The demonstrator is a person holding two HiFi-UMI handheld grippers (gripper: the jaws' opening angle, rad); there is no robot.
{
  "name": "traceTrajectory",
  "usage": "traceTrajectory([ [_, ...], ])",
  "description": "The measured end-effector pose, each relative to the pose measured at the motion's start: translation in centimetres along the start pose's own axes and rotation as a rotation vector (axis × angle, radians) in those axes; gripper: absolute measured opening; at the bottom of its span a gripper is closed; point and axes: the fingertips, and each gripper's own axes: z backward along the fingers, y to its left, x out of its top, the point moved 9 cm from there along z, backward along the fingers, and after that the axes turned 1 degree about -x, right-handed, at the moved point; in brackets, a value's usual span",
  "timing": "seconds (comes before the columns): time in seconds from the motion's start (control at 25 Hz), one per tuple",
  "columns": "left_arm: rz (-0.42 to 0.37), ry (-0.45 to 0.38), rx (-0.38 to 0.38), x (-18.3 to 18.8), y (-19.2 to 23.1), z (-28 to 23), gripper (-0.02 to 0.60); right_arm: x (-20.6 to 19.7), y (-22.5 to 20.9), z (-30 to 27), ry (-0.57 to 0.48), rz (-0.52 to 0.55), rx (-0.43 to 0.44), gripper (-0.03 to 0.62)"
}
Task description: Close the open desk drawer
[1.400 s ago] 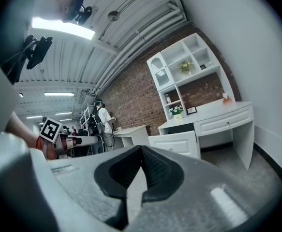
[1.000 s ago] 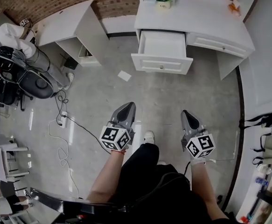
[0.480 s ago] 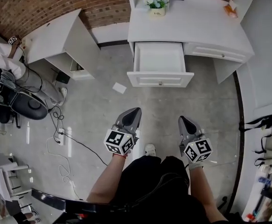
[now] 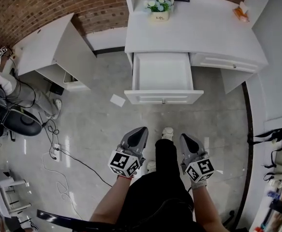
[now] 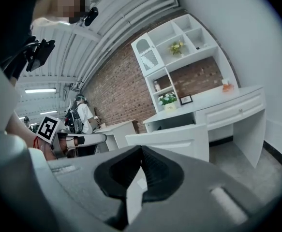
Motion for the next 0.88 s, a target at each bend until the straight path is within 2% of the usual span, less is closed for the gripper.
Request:
traceTrajectory([
  [0.28, 0.028, -0.022, 0.010, -2.8, 2.0, -4.6, 0.002, -2.4, -2.7, -6.3, 0.017, 0.061, 0.032, 0.000],
  [0.68, -0.029, -0.026, 0.109, -7.1, 7.6, -11.3, -0.002, -4.6, -8.3, -12.3, -0.022, 0.091, -0.049, 0.000],
  [0.88, -0.016, -0.009, 0.129, -8.7, 9.8, -13.9, -0.002, -5.5, -10.3, -15.0, -0.032, 0.069, -0.086, 0.000],
])
